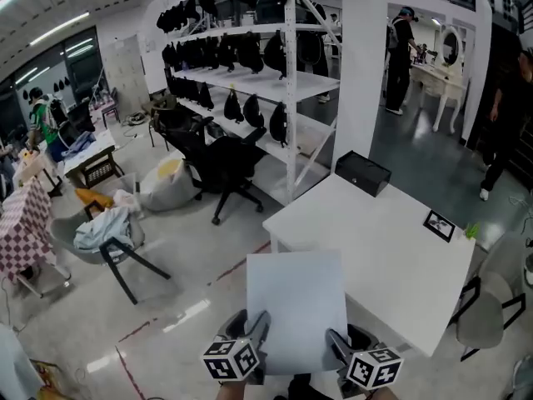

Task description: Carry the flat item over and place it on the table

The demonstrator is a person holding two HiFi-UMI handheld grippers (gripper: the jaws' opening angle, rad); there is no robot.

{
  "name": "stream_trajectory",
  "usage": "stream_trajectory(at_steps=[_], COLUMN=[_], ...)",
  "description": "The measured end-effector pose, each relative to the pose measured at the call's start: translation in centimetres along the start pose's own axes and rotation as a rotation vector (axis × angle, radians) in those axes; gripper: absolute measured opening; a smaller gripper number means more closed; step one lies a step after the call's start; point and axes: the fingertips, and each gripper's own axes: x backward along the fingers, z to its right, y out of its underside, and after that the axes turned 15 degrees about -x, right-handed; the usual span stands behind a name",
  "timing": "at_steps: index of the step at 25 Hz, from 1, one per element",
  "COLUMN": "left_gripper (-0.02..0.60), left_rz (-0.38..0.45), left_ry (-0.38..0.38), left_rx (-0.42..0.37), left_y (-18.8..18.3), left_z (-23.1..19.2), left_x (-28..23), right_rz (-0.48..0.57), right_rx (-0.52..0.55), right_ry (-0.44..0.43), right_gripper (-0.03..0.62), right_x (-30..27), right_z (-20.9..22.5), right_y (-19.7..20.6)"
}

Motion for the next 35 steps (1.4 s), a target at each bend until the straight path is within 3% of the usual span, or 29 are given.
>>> stream_trajectory(at_steps=[9, 16, 25, 35], left_gripper=[0.241, 0.239, 0.239, 0.238], left_rz=[0.001, -0.032, -0.074, -0.123], left_ry=[0.07, 0.17, 0.351, 0.585], left_rx=[-0.079, -0.117, -0.201, -0.264], left_y=[-4.1, -5.6, -7.3, -9.7], left_z=[1.6, 6.7, 12.1, 14.6], left_x=[-9.5, -16.8, -25.7, -34.8], right_rz=[0.066, 0.129, 0.258, 0.417], right_rx=[-0.048, -0.097, -0.186, -0.275], right_ry=[0.045, 0.11, 0.259, 0.443], right_gripper=[0.21, 0.21, 0.21, 0.21], right_x=[-3.6, -2.6, -2.0, -3.8], right_z=[4.5, 10.2, 15.6, 17.7], right_y=[-6.2, -10.7, -14.4, -18.1])
